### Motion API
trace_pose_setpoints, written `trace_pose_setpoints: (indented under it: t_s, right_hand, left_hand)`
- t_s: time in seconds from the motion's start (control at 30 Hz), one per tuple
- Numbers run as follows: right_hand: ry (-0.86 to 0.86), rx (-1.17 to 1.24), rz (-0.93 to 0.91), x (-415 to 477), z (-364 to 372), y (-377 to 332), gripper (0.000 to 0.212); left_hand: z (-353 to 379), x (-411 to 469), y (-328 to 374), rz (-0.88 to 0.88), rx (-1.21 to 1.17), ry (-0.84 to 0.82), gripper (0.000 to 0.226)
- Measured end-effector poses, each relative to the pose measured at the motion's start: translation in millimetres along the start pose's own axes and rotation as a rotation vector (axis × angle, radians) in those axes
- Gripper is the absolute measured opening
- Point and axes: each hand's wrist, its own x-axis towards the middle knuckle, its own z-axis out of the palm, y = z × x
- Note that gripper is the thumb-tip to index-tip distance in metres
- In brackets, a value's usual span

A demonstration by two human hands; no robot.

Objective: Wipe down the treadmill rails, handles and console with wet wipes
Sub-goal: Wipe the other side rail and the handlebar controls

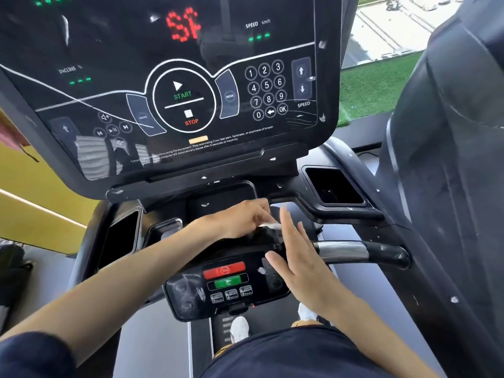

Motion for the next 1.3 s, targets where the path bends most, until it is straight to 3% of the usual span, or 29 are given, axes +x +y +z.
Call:
trace_pose_setpoints:
  t_s: [0.1, 0.23, 0.4, 0.5, 0.7, 0.87, 0.93, 1.1, 1.2, 1.3]
  right_hand:
    - [0.141, -0.212, -0.113, -13, 16, 20, 0.067]
    - [0.240, -0.156, -0.146, -25, 15, 35, 0.057]
    - [0.325, -0.139, -0.234, -19, 12, 39, 0.045]
    - [0.380, -0.121, -0.254, -15, 5, 38, 0.039]
    - [0.409, -0.133, -0.312, -6, -4, 45, 0.034]
    - [0.404, -0.158, -0.348, -3, -11, 50, 0.031]
    - [0.379, -0.153, -0.371, -3, -13, 51, 0.032]
    - [0.390, -0.161, -0.406, -2, -20, 55, 0.030]
    - [0.414, -0.144, -0.398, -5, -14, 57, 0.028]
    - [0.465, -0.085, -0.298, -4, -4, 58, 0.024]
  left_hand:
    - [-2, -12, 0, -0.001, -0.058, 0.007, 0.047]
    - [-20, -39, 3, -0.024, -0.184, -0.126, 0.022]
    - [7, 0, 30, -0.044, 0.088, -0.004, 0.046]
    - [7, 7, 28, -0.090, 0.066, -0.008, 0.051]
    - [-22, -39, 22, -0.177, -0.284, -0.122, 0.027]
    - [1, -4, 22, -0.234, -0.035, 0.008, 0.044]
    - [4, 9, 23, -0.264, -0.014, 0.026, 0.037]
    - [-4, -4, 37, -0.292, -0.080, -0.030, 0.044]
    - [-20, -34, 43, -0.318, -0.251, -0.137, 0.033]
    - [-25, -40, 42, -0.364, -0.323, -0.096, 0.032]
